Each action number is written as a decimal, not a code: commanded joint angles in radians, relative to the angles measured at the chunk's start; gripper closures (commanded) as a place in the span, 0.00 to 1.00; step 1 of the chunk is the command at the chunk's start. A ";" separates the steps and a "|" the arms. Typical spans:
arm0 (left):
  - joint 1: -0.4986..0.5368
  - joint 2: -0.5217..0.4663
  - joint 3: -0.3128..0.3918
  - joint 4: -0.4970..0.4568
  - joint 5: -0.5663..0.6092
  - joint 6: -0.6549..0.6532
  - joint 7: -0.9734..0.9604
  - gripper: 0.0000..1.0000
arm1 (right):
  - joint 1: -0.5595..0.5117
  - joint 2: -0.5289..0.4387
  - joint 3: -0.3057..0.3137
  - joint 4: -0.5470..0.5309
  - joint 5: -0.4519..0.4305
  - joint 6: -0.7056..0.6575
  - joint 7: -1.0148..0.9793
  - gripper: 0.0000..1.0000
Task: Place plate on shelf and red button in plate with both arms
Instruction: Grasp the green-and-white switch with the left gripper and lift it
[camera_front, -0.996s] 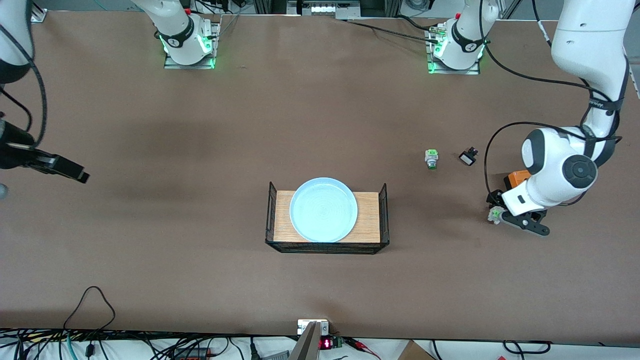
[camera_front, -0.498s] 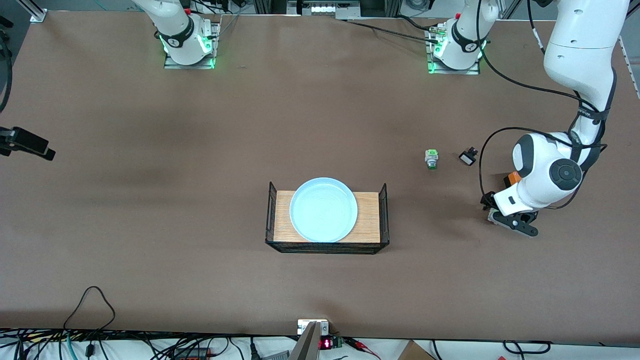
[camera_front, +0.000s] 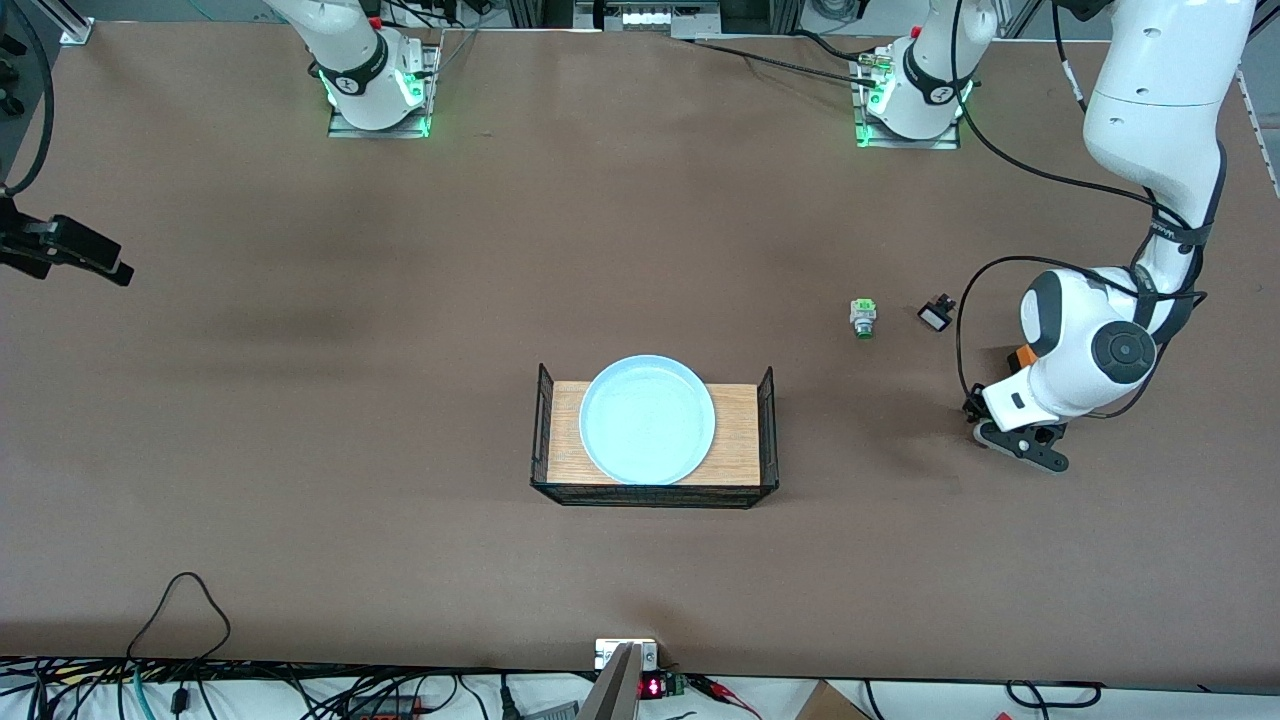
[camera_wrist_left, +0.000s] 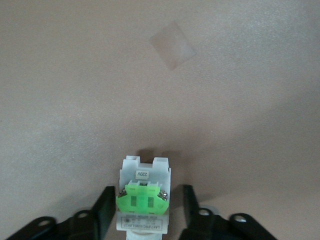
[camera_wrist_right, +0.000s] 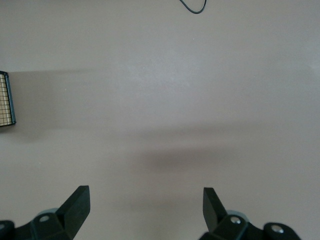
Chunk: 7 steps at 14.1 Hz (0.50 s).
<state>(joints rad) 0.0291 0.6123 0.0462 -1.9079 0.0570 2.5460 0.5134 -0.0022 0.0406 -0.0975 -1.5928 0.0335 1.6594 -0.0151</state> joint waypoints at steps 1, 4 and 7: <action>0.002 -0.014 -0.005 0.012 0.012 -0.015 0.086 0.79 | 0.001 -0.016 0.005 0.007 -0.012 -0.030 -0.008 0.00; 0.000 -0.034 -0.011 0.105 0.012 -0.172 0.086 0.83 | 0.001 -0.011 0.005 0.013 -0.015 -0.030 -0.014 0.00; -0.030 -0.036 -0.025 0.319 0.006 -0.482 0.082 0.83 | 0.001 -0.011 0.002 0.039 -0.008 -0.033 -0.025 0.00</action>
<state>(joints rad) 0.0188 0.5868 0.0332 -1.7286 0.0569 2.2563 0.5799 -0.0017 0.0309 -0.0957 -1.5798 0.0332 1.6442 -0.0177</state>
